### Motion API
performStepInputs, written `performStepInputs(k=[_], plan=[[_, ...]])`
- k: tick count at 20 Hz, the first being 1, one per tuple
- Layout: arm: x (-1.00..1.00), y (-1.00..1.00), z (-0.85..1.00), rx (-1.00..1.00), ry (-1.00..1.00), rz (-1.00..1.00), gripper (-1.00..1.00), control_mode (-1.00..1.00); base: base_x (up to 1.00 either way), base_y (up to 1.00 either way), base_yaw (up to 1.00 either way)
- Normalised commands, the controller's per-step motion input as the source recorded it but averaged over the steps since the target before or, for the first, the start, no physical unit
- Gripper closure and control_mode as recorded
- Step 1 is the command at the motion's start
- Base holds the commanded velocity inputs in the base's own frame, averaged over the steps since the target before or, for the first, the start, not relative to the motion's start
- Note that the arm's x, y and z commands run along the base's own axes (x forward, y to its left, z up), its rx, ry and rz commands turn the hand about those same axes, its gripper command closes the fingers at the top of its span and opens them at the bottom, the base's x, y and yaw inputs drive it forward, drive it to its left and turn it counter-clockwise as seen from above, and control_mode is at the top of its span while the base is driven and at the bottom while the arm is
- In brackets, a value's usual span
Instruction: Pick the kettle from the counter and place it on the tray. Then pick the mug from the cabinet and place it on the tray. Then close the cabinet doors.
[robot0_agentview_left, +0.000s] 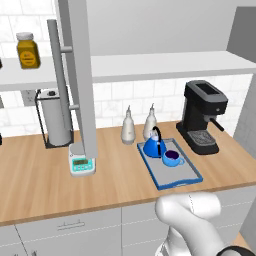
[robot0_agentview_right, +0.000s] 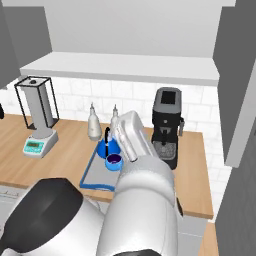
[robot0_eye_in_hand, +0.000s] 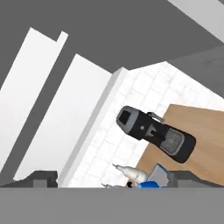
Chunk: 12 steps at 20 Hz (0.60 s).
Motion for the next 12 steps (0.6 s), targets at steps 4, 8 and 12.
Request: performStepInputs(k=[4, 8, 12], plan=[[-0.03, -0.06, 0.0, 0.06, 0.01, 0.0, -1.0, -1.0, 0.0, 0.0, 0.0], [-0.36, -0.34, 0.04, 0.18, -0.11, 0.0, -1.0, -1.0, 0.0, 0.0, 0.0], [-0.42, -0.41, 0.25, 0.21, -0.15, 0.0, -1.0, -1.0, 0.0, 0.0, 0.0]])
